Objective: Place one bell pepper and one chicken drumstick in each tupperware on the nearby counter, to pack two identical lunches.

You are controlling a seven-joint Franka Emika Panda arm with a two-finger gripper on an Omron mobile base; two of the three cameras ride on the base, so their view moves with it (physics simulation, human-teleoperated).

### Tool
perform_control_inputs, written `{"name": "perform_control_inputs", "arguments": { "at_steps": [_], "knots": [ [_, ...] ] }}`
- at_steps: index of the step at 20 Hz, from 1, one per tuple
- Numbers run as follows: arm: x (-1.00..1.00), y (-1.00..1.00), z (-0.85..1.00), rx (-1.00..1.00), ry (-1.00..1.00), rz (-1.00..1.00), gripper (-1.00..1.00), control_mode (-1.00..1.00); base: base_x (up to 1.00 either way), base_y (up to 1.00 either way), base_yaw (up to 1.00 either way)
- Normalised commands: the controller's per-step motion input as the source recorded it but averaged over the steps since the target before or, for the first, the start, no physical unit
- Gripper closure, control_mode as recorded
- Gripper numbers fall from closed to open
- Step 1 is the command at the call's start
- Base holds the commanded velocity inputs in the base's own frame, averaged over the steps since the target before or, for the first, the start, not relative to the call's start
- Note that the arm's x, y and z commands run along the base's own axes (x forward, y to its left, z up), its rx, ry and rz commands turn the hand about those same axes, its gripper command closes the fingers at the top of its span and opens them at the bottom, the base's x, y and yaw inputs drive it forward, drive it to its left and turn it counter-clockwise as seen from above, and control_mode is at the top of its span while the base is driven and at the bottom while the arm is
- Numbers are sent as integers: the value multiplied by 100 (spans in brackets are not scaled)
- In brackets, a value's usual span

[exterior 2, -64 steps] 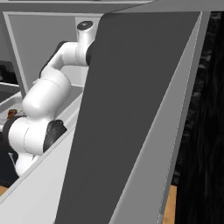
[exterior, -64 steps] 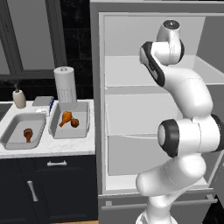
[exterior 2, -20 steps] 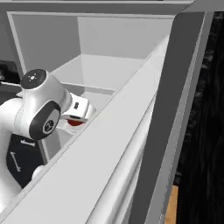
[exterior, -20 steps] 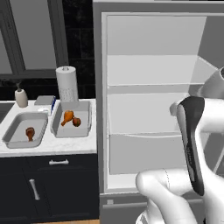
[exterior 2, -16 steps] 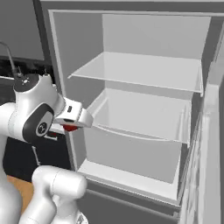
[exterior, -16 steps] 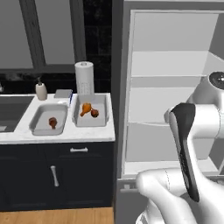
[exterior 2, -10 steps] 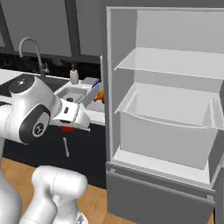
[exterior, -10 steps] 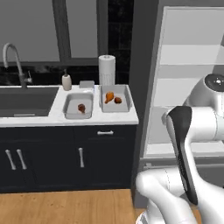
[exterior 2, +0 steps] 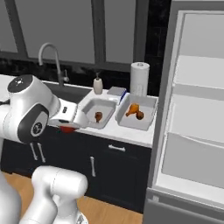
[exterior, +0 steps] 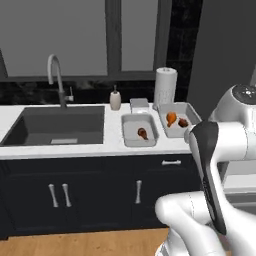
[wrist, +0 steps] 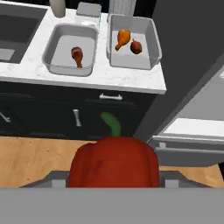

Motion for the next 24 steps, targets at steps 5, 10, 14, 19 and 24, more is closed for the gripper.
{"name": "perform_control_inputs", "arguments": {
  "at_steps": [5,10,14,19,24],
  "knots": [
    [0,0,0,0,0,0,100,100,100,28,-11],
    [0,0,0,0,0,0,100,100,100,46,-9],
    [72,40,-62,0,16,-6,100,-100,25,16,-2],
    [90,-4,-100,14,37,-2,100,-100,0,0,0],
    [93,-10,-100,20,21,0,100,-100,0,0,0]
  ]
}}
